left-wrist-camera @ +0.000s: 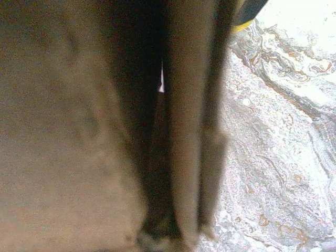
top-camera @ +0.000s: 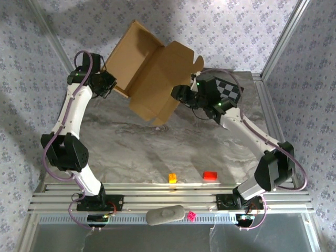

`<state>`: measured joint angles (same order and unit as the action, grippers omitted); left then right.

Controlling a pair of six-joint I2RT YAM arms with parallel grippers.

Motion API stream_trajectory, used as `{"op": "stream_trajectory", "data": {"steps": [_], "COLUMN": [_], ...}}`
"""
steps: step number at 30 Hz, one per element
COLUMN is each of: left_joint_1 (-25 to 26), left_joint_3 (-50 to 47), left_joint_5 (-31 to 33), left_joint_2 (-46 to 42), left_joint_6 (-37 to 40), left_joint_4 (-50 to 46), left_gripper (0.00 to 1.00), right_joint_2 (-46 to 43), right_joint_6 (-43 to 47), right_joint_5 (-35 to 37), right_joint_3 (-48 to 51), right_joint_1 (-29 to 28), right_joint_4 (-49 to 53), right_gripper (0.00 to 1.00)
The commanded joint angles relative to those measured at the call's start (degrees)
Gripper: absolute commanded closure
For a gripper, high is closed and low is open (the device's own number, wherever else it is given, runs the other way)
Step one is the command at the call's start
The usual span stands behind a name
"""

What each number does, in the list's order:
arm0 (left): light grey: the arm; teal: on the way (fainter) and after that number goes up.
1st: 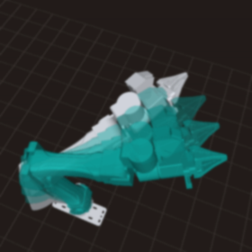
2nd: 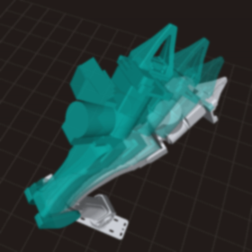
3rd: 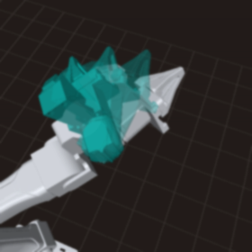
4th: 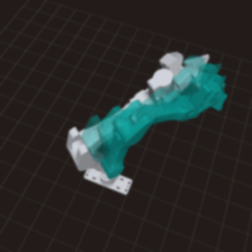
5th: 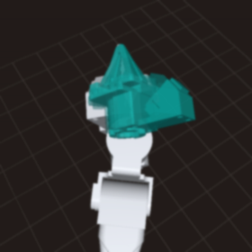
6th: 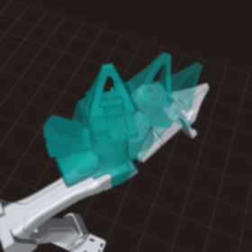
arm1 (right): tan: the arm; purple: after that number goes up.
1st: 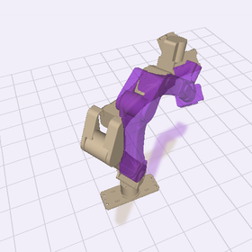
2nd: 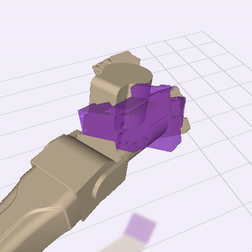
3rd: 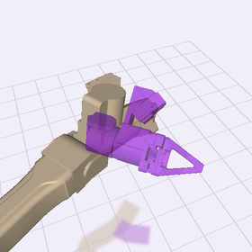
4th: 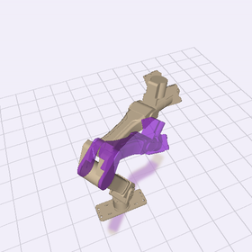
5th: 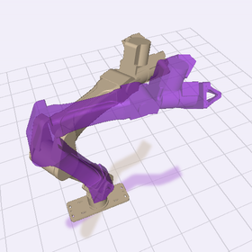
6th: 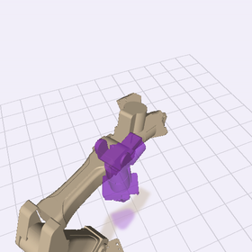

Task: Fold the paper box

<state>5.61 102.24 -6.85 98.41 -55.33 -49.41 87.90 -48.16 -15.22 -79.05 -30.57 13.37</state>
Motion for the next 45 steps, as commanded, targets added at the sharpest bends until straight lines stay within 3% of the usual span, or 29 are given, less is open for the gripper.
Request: {"op": "stream_trajectory", "data": {"steps": [1, 4, 9, 14, 21, 27, 32, 38, 45], "left_joint_1": [-0.6, -0.6, -0.2, 1.7, 5.0, 5.7, 5.8, 5.9, 7.4], "left_joint_3": [-1.6, -4.8, -12.2, -18.6, -26.8, -32.6, -32.0, -25.7, -16.4], "left_joint_5": [-2.6, -3.4, -6.3, -6.5, -5.8, -3.9, 1.0, 3.6, 2.9], "left_joint_2": [-1.6, -2.7, -4.8, -7.4, -11.7, -17.7, -22.3, -21.1, -16.1], "left_joint_6": [-2.1, -3.5, -7.3, -10.7, -14.2, -15.0, -11.3, -1.6, 0.3], "left_joint_4": [2.2, 3.9, 8.1, 10.2, 12.7, 10.9, 3.8, 1.7, 2.2], "left_gripper": [1.0, 0.96, 0.7, 0.59, 0.41, 0.38, 0.37, 0.39, 0.4], "right_joint_2": [1.7, 4.2, 7.8, 9.9, 15.5, 18.9, 20.4, 22.2, 25.1], "right_joint_6": [6.3, 9.7, 15.7, 19.3, 25.8, 29.3, 34.8, 42.8, 50.8], "right_joint_5": [6.5, 13.2, 19.6, 20.9, 15.6, 9.0, 6.7, 16.9, 38.9], "right_joint_3": [-7.4, -13.5, -21.1, -24.6, -32.6, -35.8, -37.0, -41.2, -47.5], "right_joint_1": [-2.5, -4.1, -6.4, -7.0, -5.7, -3.3, -1.3, -1.0, -6.0], "right_joint_4": [11.4, 19.4, 30.0, 34.0, 41.6, 48.2, 53.7, 58.0, 58.2], "right_gripper": [0.73, 0.99, 1.0, 1.0, 1.0, 1.0, 1.0, 1.0, 1.0]}}
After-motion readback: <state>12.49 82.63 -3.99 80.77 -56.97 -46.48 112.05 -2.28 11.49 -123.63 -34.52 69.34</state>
